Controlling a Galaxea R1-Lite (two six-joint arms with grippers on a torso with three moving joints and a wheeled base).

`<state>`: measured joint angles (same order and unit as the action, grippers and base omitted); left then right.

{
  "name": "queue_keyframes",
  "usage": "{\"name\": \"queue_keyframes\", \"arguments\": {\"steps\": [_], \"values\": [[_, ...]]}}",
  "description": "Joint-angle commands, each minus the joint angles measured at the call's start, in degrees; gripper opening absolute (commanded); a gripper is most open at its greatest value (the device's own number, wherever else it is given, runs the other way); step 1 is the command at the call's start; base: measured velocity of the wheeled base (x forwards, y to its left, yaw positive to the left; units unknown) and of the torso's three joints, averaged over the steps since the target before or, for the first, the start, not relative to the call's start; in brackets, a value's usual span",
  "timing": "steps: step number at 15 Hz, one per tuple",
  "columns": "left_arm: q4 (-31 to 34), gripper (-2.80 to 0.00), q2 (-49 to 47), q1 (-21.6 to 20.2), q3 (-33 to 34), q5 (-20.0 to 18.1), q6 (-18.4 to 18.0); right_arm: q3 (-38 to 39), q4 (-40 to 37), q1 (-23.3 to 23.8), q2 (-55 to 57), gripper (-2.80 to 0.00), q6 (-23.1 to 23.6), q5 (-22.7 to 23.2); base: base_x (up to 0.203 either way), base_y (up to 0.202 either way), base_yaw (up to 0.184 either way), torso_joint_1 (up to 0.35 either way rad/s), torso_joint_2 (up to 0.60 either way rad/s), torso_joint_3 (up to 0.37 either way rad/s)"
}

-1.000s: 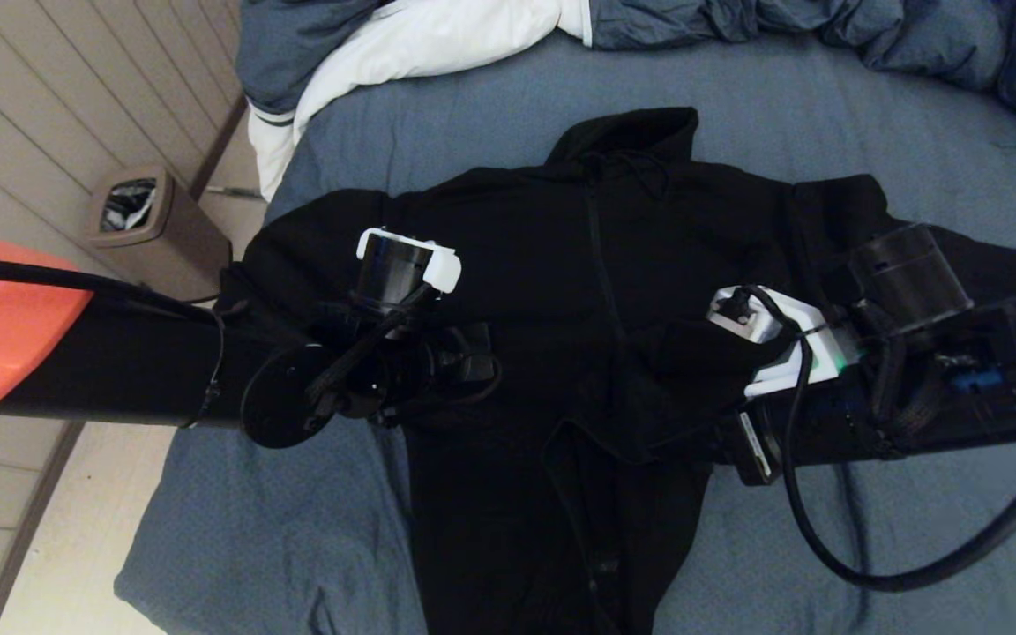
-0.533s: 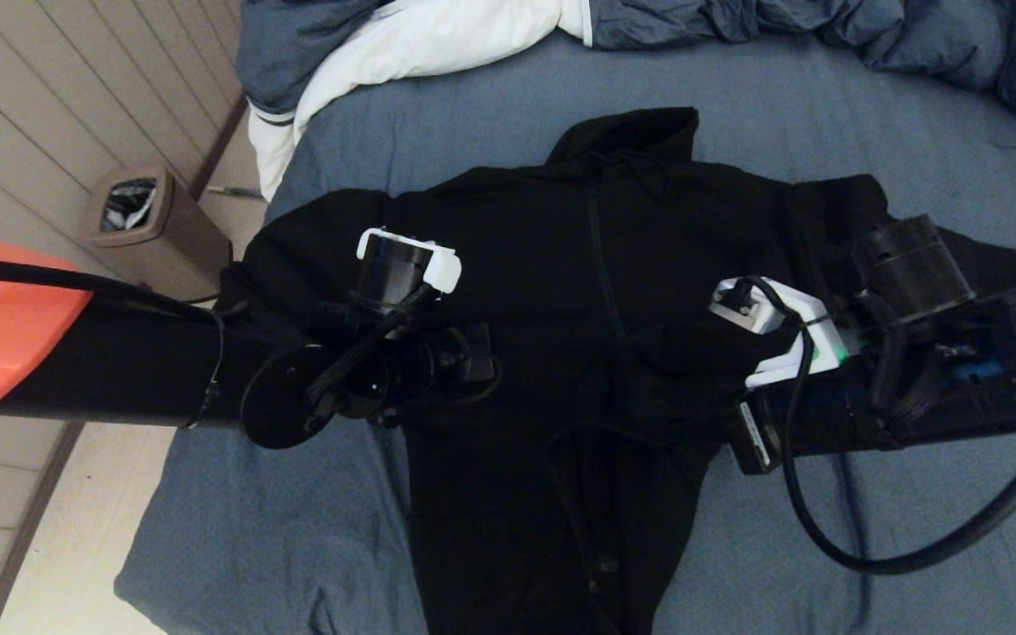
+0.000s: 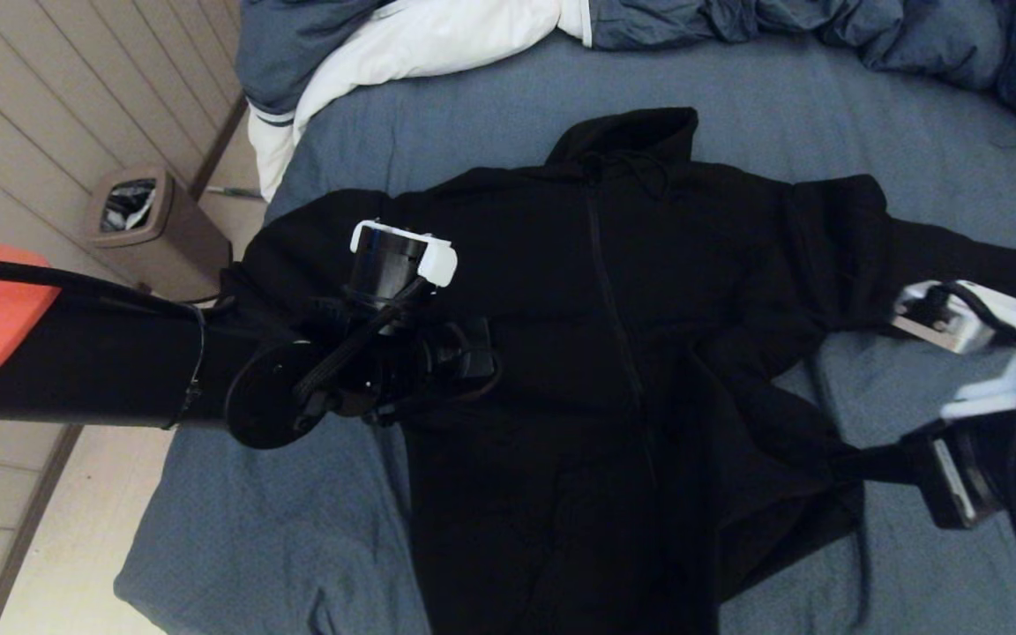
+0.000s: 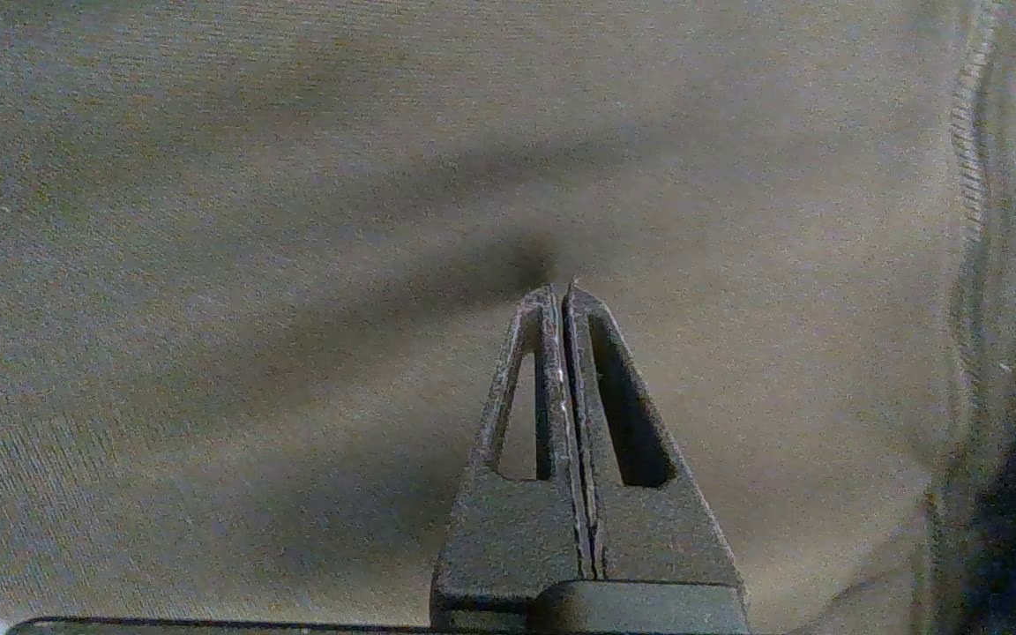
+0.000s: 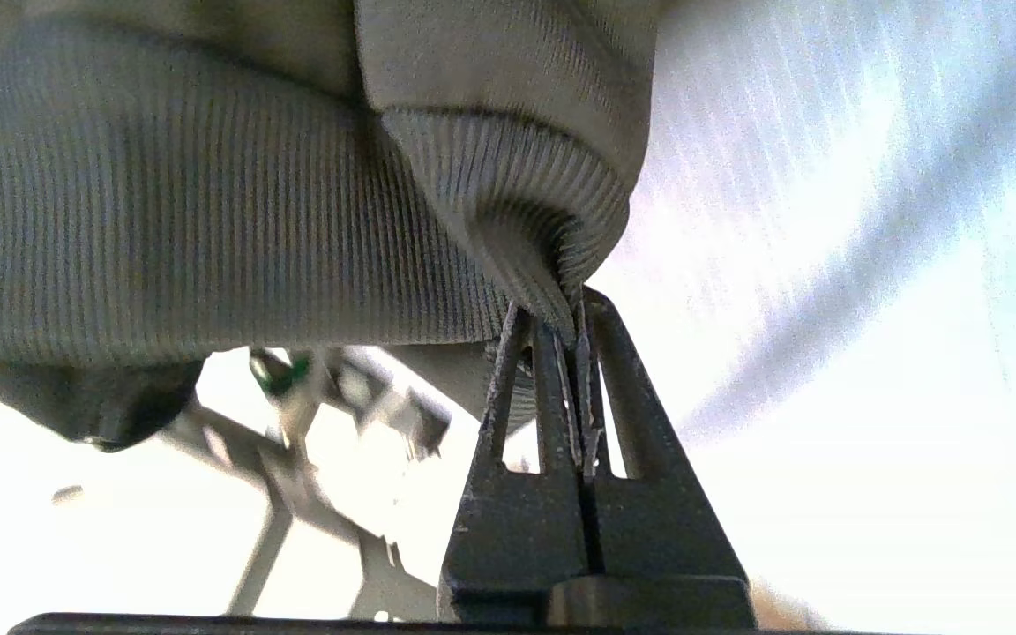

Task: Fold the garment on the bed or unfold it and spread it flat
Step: Unfold the black sweatshirt

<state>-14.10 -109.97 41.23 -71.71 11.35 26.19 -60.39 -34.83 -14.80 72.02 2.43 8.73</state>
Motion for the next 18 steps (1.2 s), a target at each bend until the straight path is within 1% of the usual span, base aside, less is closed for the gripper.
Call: {"name": "queue_keyframes", "arguments": {"steps": [1, 2, 4, 8, 10, 12, 15, 16, 18], "values": [[-0.1, -2.80, 1.2, 0.7, 0.5, 0.1, 0.2, 3.0, -5.0, 1.5, -8.3, -2.80, 0.2, -1.1, 0.000, 0.000, 0.000, 0.000, 0.00, 0.000], [-0.1, -2.80, 1.3, 0.9, 0.7, 0.1, 0.2, 4.5, -7.2, 1.6, -10.6, -2.80, 0.2, -1.3, 0.000, 0.000, 0.000, 0.000, 0.00, 0.000], [-0.1, -2.80, 1.3, 1.1, 0.8, 0.1, 0.2, 10.0, -10.7, 1.4, -15.6, -2.80, 0.2, -1.3, 0.000, 0.000, 0.000, 0.000, 0.00, 0.000], [-0.2, -2.80, 1.1, 1.7, 1.4, 0.1, 0.2, 22.2, -12.2, 1.5, -24.0, -2.80, 0.2, -1.3, 0.000, 0.000, 0.000, 0.000, 0.00, 0.000], [-0.2, -2.80, 0.8, 2.0, 1.5, 0.1, 0.2, 25.8, -12.3, 1.5, -27.3, -2.80, 0.2, -1.3, 0.000, 0.000, 0.000, 0.000, 0.00, 0.000], [-0.3, -2.80, 0.3, 2.4, 1.6, 0.1, 0.2, 28.7, -11.8, 1.5, -28.2, -2.80, 0.1, -1.4, 0.000, 0.000, 0.000, 0.000, 0.00, 0.000], [-0.3, -2.80, -0.1, 2.5, 1.6, 0.1, 0.3, 30.1, -11.1, 1.5, -28.1, -2.80, -0.1, -2.2, 0.000, 0.000, 0.000, 0.000, 0.00, 0.000], [-0.3, -2.80, -0.3, 2.5, 1.6, 0.1, 0.3, 31.1, -9.6, 1.5, -28.2, 0.00, 0.2, -3.2, 0.000, 0.000, 0.000, 0.000, 0.00, 0.000], [-0.3, -2.80, -0.7, 2.5, 1.5, 0.1, 0.4, 31.6, -8.4, 0.9, -27.8, 0.00, 0.2, -3.7, 0.000, 0.000, 0.000, 0.000, 0.00, 0.000]]}}
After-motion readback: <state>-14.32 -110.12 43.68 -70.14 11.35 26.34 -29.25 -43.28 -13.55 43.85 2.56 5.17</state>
